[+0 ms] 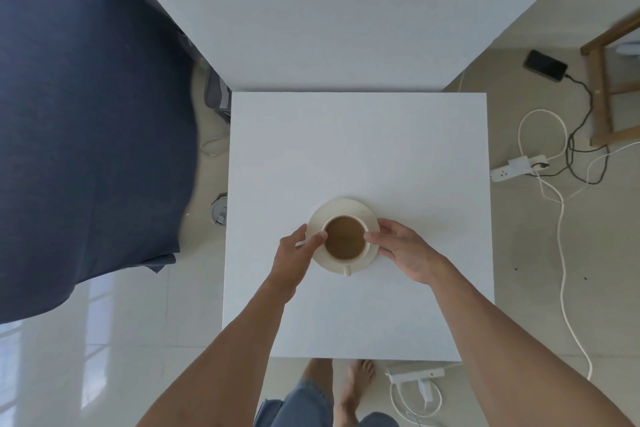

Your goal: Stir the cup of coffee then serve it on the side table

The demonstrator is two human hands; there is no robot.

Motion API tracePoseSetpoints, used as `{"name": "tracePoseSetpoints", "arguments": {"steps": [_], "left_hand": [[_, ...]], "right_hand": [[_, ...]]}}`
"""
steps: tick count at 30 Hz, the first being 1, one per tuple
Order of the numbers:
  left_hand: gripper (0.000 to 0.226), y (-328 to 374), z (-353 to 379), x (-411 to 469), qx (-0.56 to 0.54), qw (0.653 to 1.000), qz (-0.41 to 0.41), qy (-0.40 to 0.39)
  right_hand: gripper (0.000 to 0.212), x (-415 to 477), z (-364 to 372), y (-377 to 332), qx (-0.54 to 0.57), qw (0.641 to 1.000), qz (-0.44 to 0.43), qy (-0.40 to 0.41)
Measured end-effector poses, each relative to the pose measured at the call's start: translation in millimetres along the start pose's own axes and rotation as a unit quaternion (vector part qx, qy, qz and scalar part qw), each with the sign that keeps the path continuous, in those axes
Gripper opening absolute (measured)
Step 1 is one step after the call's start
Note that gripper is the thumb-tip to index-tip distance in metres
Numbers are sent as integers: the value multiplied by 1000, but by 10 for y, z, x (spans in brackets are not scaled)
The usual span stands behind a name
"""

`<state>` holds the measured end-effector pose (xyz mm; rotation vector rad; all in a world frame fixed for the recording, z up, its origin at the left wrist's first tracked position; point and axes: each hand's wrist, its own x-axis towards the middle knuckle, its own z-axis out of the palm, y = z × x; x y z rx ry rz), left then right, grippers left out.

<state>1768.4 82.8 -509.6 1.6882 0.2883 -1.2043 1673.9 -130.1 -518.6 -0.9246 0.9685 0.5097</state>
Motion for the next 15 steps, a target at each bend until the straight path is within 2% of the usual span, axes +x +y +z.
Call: {"name": "tracePoseSetpoints", "arguments": {"steps": [2,7,9,11,13,15], "left_hand": [[13,0,3,1,13,1000,-2,7],[52,-5,57,11,35,998,-23,37],[72,0,101,-20,33,996,-43,66],[80,46,141,-74,43,994,-45,85],[80,22,206,-153,98,991,-34,86],[73,24,270,-260,174,979,-16,102]], "right_hand": [[35,-11,-1,0,1,1000,-1,2],[33,-36,28,22,-21,1000,-15,13],[59,-89,89,23,-39,997,-15,58],[79,-152,138,22,-86,989,-14,118],[76,-256,210,87,-166,972,-31,164],[60,-354,270,128,-232,948,-61,208]]}}
